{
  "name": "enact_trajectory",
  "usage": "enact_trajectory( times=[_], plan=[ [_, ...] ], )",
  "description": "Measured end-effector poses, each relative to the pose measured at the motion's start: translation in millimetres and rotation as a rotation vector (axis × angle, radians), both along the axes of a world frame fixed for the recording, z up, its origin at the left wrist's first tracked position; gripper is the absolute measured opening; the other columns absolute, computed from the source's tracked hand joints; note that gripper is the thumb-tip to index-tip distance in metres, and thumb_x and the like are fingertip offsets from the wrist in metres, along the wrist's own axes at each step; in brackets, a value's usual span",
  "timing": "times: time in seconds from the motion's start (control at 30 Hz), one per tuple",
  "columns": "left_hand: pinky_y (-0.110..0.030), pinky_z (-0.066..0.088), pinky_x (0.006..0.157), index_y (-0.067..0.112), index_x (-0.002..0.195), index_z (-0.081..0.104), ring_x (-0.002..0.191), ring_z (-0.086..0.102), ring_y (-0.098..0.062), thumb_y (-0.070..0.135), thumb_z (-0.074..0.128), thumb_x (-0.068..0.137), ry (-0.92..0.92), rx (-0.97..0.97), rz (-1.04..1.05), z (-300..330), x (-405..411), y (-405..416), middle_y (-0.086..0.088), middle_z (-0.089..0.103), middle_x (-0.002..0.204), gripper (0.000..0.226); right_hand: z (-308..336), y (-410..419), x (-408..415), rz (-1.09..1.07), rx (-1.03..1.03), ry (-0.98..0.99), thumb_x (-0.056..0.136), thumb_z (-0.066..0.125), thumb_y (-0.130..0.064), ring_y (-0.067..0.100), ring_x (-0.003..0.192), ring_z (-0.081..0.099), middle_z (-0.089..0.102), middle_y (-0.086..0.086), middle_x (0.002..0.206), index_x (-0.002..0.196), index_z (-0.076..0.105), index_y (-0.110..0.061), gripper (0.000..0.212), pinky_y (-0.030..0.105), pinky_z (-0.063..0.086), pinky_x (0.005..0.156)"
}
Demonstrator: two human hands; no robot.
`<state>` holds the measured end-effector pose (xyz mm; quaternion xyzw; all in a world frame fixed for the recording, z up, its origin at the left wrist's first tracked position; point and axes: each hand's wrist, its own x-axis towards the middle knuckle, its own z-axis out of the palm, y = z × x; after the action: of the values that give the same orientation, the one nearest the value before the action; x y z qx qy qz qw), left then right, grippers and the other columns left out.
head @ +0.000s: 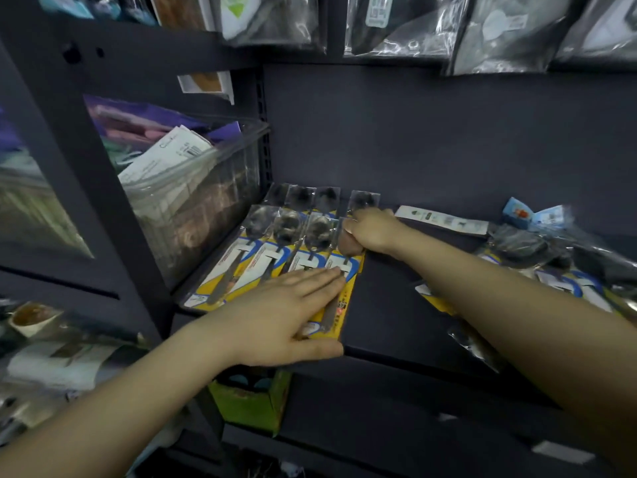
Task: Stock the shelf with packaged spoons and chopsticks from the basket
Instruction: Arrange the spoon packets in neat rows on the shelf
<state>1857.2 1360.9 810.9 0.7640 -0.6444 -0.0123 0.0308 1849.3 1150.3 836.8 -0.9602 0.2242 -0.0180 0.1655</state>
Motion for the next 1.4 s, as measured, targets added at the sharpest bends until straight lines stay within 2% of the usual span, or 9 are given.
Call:
enact_trajectory(
  times=[0.1, 0.3, 0.5, 0.63, 0.77, 0.87, 1.1, 1.23, 1.4],
  plan=[
    [-0.018, -0.006, 0.112, 0.023, 0.146, 0.002, 0.141, -0.003, -0.003, 0.078, 0.01, 0.065, -0.002, 0.002, -0.005, 2.3, -2.7, -2.1, 0.01, -0.005, 0.154, 0.098, -0.6, -4.0, 6.8, 0.002, 0.048, 0.01, 0.1, 0.026, -0.03, 0.029, 0.117, 0.048, 0.06, 0.015, 0.113, 0.093, 0.059, -0.008, 0.04, 0.036, 0.024, 0.102],
    [-0.025, 0.005, 0.116, 0.04, 0.143, 0.005, 0.143, 0.002, -0.011, 0.079, 0.008, 0.061, 0.02, 0.014, 0.014, 4.1, 0.0, -1.8, 0.018, 0.001, 0.154, 0.09, 10.3, -24.7, -6.9, 0.032, 0.347, -0.114, 0.096, 0.037, -0.038, 0.025, 0.116, 0.055, 0.064, 0.005, 0.121, 0.102, 0.067, -0.008, 0.043, 0.036, 0.039, 0.102],
    [-0.033, 0.018, 0.113, 0.045, 0.14, 0.02, 0.139, 0.019, -0.019, 0.082, 0.007, 0.065, 0.009, -0.042, -0.027, 1.2, 3.8, -0.4, 0.016, 0.018, 0.153, 0.085, -2.5, -36.8, -18.3, 0.118, 0.134, -0.044, 0.096, 0.035, -0.045, 0.021, 0.135, 0.038, 0.047, -0.001, 0.144, 0.129, 0.055, -0.021, 0.045, 0.036, 0.025, 0.115],
    [-0.035, 0.022, 0.111, 0.047, 0.14, 0.012, 0.136, 0.021, -0.018, 0.086, 0.001, 0.061, -0.041, -0.022, -0.021, 0.9, 7.9, 1.1, 0.018, 0.017, 0.153, 0.089, -10.3, -33.1, -12.1, 0.161, -0.046, 0.022, 0.095, 0.024, -0.051, 0.031, 0.133, 0.034, 0.046, 0.004, 0.14, 0.11, 0.059, -0.033, 0.042, 0.047, 0.024, 0.112],
    [-0.03, 0.019, 0.11, 0.045, 0.141, 0.0, 0.138, 0.021, -0.016, 0.085, 0.011, 0.061, -0.044, -0.029, -0.012, 4.2, 11.4, 7.5, 0.017, 0.011, 0.154, 0.09, -13.1, -26.2, -15.7, 0.111, -0.117, -0.068, 0.097, 0.03, -0.044, 0.033, 0.137, 0.025, 0.032, 0.009, 0.15, 0.142, 0.034, -0.02, 0.051, 0.044, 0.023, 0.113],
    [-0.029, 0.01, 0.116, 0.05, 0.134, -0.013, 0.143, 0.005, -0.01, 0.088, 0.012, 0.058, 0.004, 0.015, -0.006, 6.7, 8.0, 6.8, 0.023, -0.007, 0.149, 0.088, -5.6, -47.5, -22.6, 0.075, -0.166, -0.134, 0.096, 0.041, -0.035, 0.034, 0.133, 0.033, 0.041, 0.015, 0.143, 0.136, 0.042, -0.012, 0.046, 0.038, 0.028, 0.11],
    [-0.03, 0.023, 0.112, 0.03, 0.137, 0.037, 0.137, 0.029, -0.016, 0.08, 0.015, 0.073, 0.04, -0.256, 0.019, 27.3, -4.1, -18.8, 0.005, 0.032, 0.149, 0.084, -0.7, -106.8, -52.7, -0.08, -0.36, 0.138, 0.094, 0.044, -0.025, 0.037, 0.117, 0.052, 0.055, 0.021, 0.127, 0.119, 0.053, -0.005, 0.033, 0.042, 0.043, 0.098],
    [-0.039, 0.042, 0.102, 0.024, 0.125, 0.053, 0.125, 0.047, -0.017, 0.06, 0.032, 0.078, 0.064, -0.36, 0.098, 32.2, -14.0, -49.0, 0.005, 0.048, 0.136, 0.063, 2.4, -102.5, -60.7, -0.033, -0.509, 0.016, 0.093, 0.038, -0.007, 0.035, 0.114, 0.055, 0.056, 0.017, 0.125, 0.121, 0.051, -0.008, 0.031, 0.04, 0.044, 0.092],
    [-0.039, 0.04, 0.104, 0.011, 0.131, 0.045, 0.123, 0.047, -0.026, 0.046, 0.037, 0.08, -0.012, -0.559, 0.157, 49.9, -23.1, -88.1, -0.008, 0.05, 0.135, 0.062, 39.1, -94.6, -85.3, 0.254, -0.544, -0.265, 0.089, 0.046, -0.008, 0.033, 0.105, 0.059, 0.064, 0.012, 0.112, 0.116, 0.056, -0.016, 0.03, 0.038, 0.042, 0.082]
  ],
)
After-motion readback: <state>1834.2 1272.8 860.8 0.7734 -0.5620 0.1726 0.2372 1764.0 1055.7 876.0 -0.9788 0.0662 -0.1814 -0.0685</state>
